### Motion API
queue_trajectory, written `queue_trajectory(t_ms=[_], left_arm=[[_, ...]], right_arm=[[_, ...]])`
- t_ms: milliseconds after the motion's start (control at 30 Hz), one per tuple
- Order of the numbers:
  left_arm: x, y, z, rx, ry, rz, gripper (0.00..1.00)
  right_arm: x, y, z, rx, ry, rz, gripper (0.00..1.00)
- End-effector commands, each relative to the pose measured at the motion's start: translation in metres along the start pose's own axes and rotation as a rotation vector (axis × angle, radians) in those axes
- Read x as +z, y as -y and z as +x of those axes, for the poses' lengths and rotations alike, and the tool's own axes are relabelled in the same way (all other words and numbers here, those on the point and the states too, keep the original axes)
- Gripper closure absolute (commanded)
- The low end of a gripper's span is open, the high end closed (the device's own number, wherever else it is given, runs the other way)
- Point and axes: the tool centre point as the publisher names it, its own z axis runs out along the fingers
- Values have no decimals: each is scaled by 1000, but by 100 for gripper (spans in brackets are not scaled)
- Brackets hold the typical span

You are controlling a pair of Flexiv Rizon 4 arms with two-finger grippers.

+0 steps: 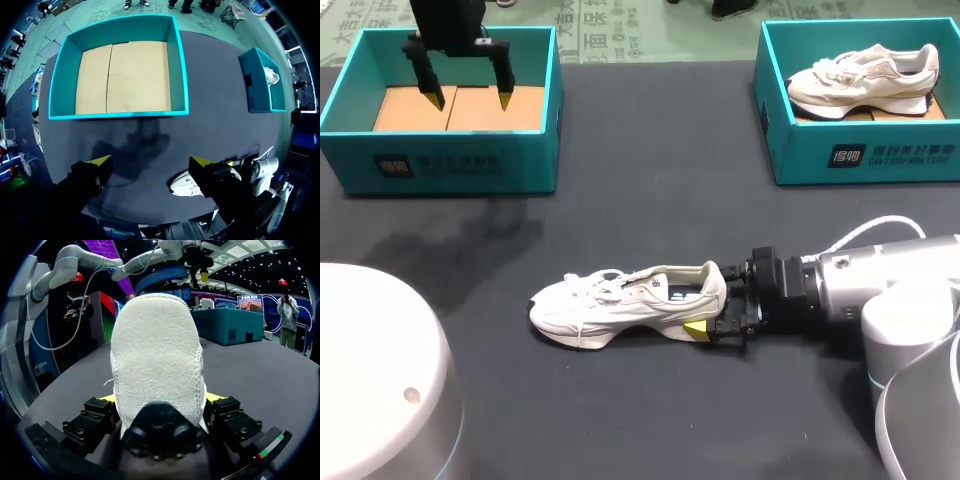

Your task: Take the shoe out of the shoebox, open the shoe tongue, remove and reinsert the insole, then place the shoe into the shoebox

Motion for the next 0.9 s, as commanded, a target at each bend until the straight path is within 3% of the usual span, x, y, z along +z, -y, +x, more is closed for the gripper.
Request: queue_trajectory(t_ms=[33,433,900], left_arm=[[4,-26,13,5,-5,60,0],[8,-63,56,32,-32,21,0],[8,-63,56,32,-32,21,0]], right_arm=[[5,1,0,0,-1,5,100],[5,1,0,0,-1,5,100],[5,1,0,0,-1,5,100]])
